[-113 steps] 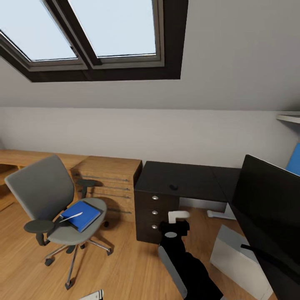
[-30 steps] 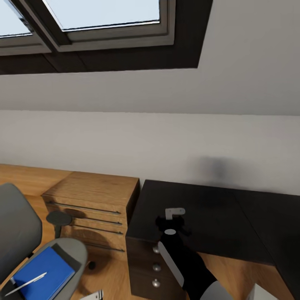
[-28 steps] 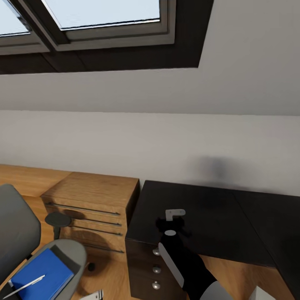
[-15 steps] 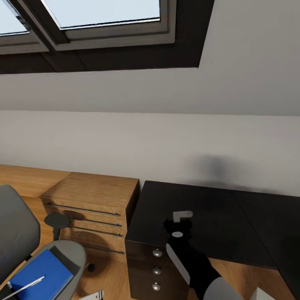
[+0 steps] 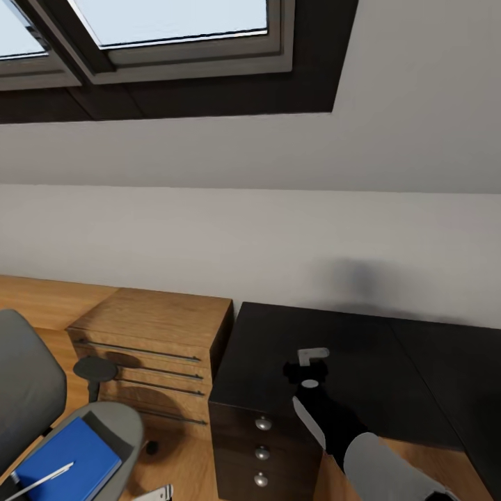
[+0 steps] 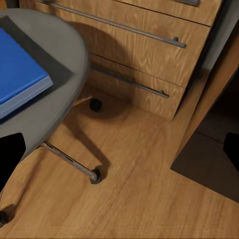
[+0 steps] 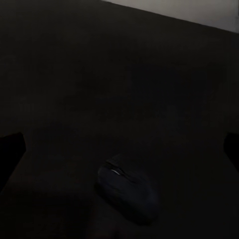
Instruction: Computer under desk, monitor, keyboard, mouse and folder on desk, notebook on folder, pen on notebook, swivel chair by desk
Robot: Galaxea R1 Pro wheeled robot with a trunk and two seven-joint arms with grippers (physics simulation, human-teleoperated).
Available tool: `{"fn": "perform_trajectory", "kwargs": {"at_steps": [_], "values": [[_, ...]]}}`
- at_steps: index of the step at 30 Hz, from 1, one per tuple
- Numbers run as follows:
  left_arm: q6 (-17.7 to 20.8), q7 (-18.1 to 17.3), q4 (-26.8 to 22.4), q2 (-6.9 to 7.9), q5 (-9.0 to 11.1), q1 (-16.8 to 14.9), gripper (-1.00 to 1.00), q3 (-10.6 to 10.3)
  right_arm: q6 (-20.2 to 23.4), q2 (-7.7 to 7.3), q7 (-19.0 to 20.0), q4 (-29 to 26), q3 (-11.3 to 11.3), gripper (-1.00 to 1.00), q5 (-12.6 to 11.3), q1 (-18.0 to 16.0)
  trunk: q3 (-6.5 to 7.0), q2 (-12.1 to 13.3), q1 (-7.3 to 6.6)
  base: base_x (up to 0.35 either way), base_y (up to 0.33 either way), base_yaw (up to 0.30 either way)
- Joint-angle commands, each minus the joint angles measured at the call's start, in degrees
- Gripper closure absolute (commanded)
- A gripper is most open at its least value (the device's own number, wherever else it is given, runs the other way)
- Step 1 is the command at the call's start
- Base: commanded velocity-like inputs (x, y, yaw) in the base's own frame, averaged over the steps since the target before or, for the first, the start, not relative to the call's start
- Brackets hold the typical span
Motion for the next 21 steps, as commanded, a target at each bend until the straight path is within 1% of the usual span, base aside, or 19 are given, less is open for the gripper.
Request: {"fn": "perform_trajectory", "kwargs": {"at_steps": [1, 5, 6, 7, 10, 13, 17, 18, 20, 21], "values": [[-0.2, 0.2, -0.1, 0.03, 0.6, 0.0, -1.0, -0.2, -0.3, -0.09, -0.1, 1.1, 0.4, -1.0, -0.3, -0.6, -0.06, 0.0, 0.02, 0.125, 0.0, 0.0], [-0.2, 0.2, -0.1, 0.04, 0.6, 0.0, -1.0, -0.2, -3.6, -0.21, 3.0, 7.1, 0.3, -1.0, -0.5, -2.8, -0.06, 0.0, 0.02, 0.181, 0.0, 0.0], [-0.3, 0.2, -0.1, 0.03, 0.6, 0.0, -1.0, -0.2, -5.0, -0.27, 4.6, 9.5, 0.3, -1.0, -0.5, -3.7, -0.06, 0.0, 0.02, 0.217, 0.0, 0.0], [-0.3, 0.2, -0.1, 0.03, 0.6, 0.0, -1.0, -0.2, -5.7, -0.33, 5.4, 10.6, 0.3, -1.0, -0.5, -4.1, -0.06, 0.0, 0.02, 0.222, 0.0, 0.0], [-0.3, 0.1, -0.1, 0.02, 0.6, 0.0, -1.0, -0.2, -8.2, -1.0, 7.9, 15.0, 0.3, -1.0, -0.7, -6.2, -0.06, 0.0, 0.02, 0.183, 0.0, 0.0], [-0.2, 0.1, -0.1, 0.02, 0.6, 0.0, -1.0, -0.2, -8.9, -1.58, 8.5, 16.2, 0.1, -1.0, -1.5, -6.8, -0.06, 0.0, 0.02, 0.086, 0.0, 0.0], [-0.2, 0.0, -0.3, 0.02, 0.7, 0.0, -1.0, -0.2, -9.4, -3.06, 9.0, 17.2, -1.5, -1.0, -5.2, -7.4, -0.06, 0.0, 0.02, 0.032, 0.0, 0.0], [-0.2, 0.0, -0.7, 0.05, 0.7, 0.0, -1.0, -0.2, -9.3, -3.76, 9.1, 17.4, -2.1, -1.0, -7.3, -7.7, -0.06, 0.0, 0.02, 0.014, 0.0, 0.0], [-0.1, -0.1, -1.3, 0.07, 0.7, 0.0, -1.0, -0.2, -9.2, -4.29, 9.2, 17.6, -2.6, -1.0, -9.3, -8.1, -0.06, 0.0, 0.02, 0.01, 0.0, 0.0], [-0.1, -0.1, -2.0, 0.08, 0.7, 0.0, -1.0, -0.2, -9.0, -4.64, 9.2, 17.6, -2.9, -1.0, -10.9, -8.4, -0.06, 0.0, 0.02, 0.006, 0.0, 0.0]]}}
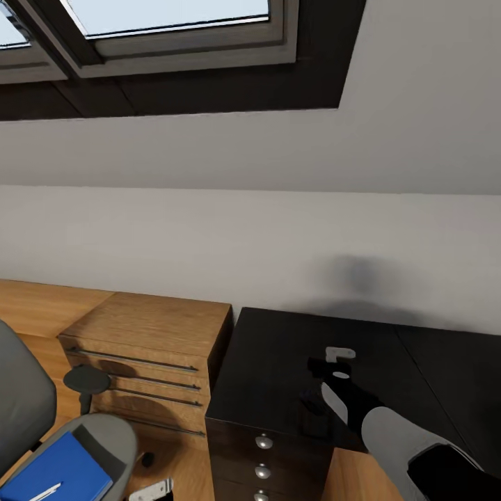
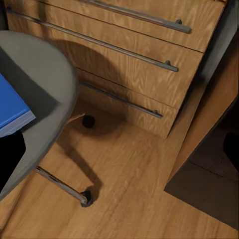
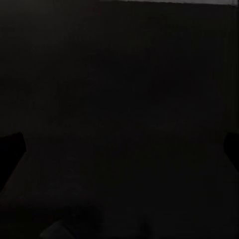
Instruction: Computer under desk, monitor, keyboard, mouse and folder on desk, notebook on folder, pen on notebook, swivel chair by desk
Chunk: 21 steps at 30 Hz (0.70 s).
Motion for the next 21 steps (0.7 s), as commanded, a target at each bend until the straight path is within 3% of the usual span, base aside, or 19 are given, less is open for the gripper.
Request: {"fn": "perform_trajectory", "kwargs": {"at_steps": [1, 4, 13, 21], "values": [[-0.2, 0.2, -0.5, 0.04, 0.6, 0.0, -1.0, -0.2, 0.2, -0.15, -0.3, 0.0, 0.4, -1.0, -1.3, -0.2, -0.07, 0.0, 0.01, 0.005, 0.0, 0.0], [0.0, 0.2, -1.6, 0.05, 0.7, 0.0, -1.0, -0.2, 2.4, -0.31, -0.4, 0.0, 0.2, -1.0, -3.0, -0.4, -0.07, 0.0, 0.01, 0.003, 0.0, 0.0], [0.2, 0.2, -6.3, -0.1, 0.9, 0.5, -1.0, -0.2, 15.1, 0.8, -0.7, -0.5, -0.5, -1.0, -8.3, -0.6, -0.07, 0.0, 0.01, 0.0, 0.0, 0.0], [0.2, 0.3, -6.9, -0.12, 1.0, 0.9, -1.0, -0.2, 18.1, 1.09, -0.7, -0.5, -0.6, -1.0, -9.3, -0.6, -0.07, 0.0, 0.01, 0.0, 0.0, 0.0]]}}
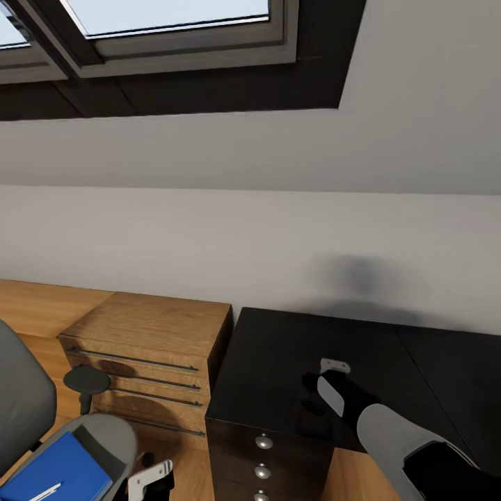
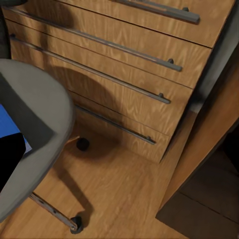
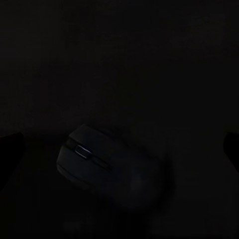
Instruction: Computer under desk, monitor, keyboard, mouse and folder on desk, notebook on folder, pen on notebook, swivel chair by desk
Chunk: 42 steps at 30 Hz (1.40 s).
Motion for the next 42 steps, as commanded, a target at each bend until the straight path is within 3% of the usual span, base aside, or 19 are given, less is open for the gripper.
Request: {"fn": "perform_trajectory", "kwargs": {"at_steps": [1, 18, 27, 38, 42], "values": [[-0.2, 0.2, -0.1, 0.03, 0.6, 0.0, -1.0, -0.2, 0.5, -0.03, -0.4, -0.1, 0.5, -1.0, -0.5, 0.0, -0.06, 0.0, 0.01, 0.0, 0.0, 0.0], [-0.3, 0.2, 0.0, 0.03, 0.6, 0.0, -1.0, -0.2, 3.8, -0.08, -0.2, -0.2, 0.4, -1.0, -0.7, -0.1, -0.06, 0.0, 0.01, 0.0, 0.0, 0.0], [-0.3, 0.2, 0.0, 0.03, 0.6, 0.0, -1.0, -0.2, 4.7, -0.12, -0.1, -0.2, 0.4, -1.0, -2.7, -0.1, -0.06, 0.0, 0.01, 0.0, 0.0, 0.0], [-0.3, 0.2, 0.0, 0.03, 0.6, 0.0, -1.0, -0.2, 4.5, -0.05, -0.3, -2.6, 0.5, -1.0, -3.0, -0.1, -0.06, 0.0, 0.01, 0.0, 0.0, 0.0], [-0.3, 0.2, 0.0, 0.03, 0.6, 0.0, -1.0, -0.2, 4.6, -0.08, -0.3, -2.8, 0.5, -1.0, -3.0, -0.1, -0.78, -1.7, 0.89, 0.0, 0.0, 0.0]]}}
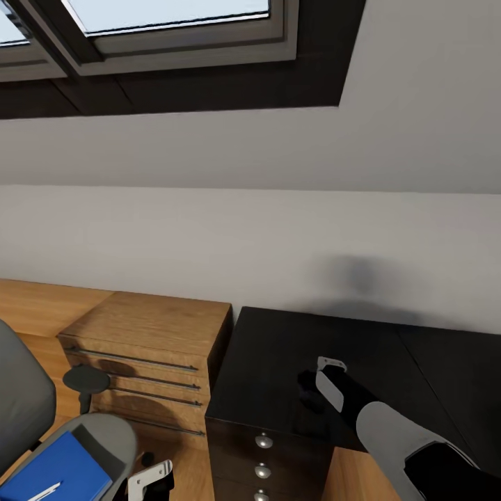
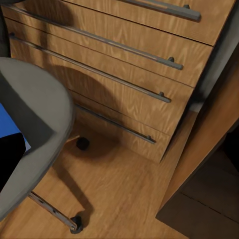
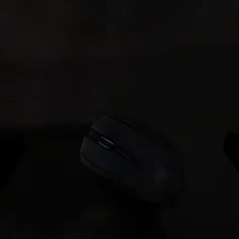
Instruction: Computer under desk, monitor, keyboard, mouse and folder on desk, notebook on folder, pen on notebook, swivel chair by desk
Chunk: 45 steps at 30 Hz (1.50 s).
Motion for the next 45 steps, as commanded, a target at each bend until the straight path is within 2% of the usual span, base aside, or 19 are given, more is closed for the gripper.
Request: {"fn": "perform_trajectory", "kwargs": {"at_steps": [1, 45], "values": [[-0.2, 0.2, 0.0, 0.03, 0.6, 0.0, -1.0, -0.2, 0.2, -0.04, -0.5, -0.1, 0.5, -1.0, -0.6, 0.0, -0.25, -0.5, 0.23, 0.0, 0.0, 0.0], [-0.2, 0.2, 0.0, 0.03, 0.5, 0.0, -1.0, -0.2, -0.1, -0.05, -0.3, -0.1, 0.3, -1.0, -0.7, 0.0, -8.15, -18.1, 9.9, 0.0, 0.0, 0.0]]}}
